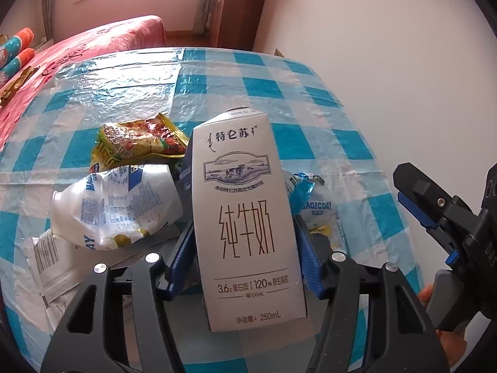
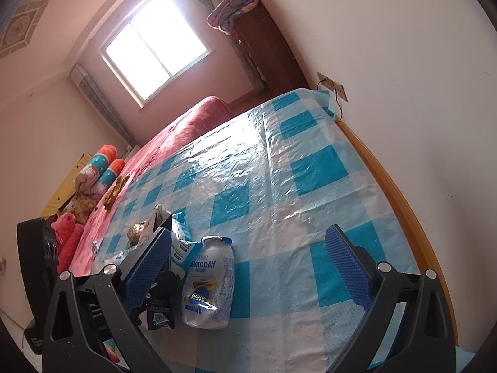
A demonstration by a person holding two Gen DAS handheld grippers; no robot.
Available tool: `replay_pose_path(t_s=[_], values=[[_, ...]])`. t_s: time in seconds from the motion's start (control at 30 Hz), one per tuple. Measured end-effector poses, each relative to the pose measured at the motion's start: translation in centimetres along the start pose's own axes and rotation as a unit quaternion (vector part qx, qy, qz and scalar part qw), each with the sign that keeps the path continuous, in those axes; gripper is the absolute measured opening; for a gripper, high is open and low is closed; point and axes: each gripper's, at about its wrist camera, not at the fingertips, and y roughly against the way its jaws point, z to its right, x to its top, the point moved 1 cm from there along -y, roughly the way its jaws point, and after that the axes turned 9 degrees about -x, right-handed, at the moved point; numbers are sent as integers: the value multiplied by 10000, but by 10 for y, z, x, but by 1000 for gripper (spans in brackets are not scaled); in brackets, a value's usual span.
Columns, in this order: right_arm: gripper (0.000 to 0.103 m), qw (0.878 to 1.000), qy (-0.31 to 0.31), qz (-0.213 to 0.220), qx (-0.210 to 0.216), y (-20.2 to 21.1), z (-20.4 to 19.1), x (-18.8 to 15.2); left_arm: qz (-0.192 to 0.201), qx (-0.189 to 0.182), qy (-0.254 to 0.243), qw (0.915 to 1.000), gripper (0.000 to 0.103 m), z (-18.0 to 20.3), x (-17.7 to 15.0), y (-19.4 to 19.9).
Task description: Collect trash
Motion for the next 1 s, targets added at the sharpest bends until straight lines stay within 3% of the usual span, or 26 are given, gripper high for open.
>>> replay_pose_path(t_s=[0.23, 0.73, 1.0], values=[[98, 9994, 283, -201, 65, -8, -16, -7, 86, -144, 89, 9998, 55, -2, -2, 7], [98, 9955, 671, -631, 226, -24, -35, -20, 350, -498, 257, 9978, 55, -16, -13, 44], [98, 9919, 1049, -693, 201, -26, -50, -27, 479, -503, 299, 9971, 55, -26, -18, 68]])
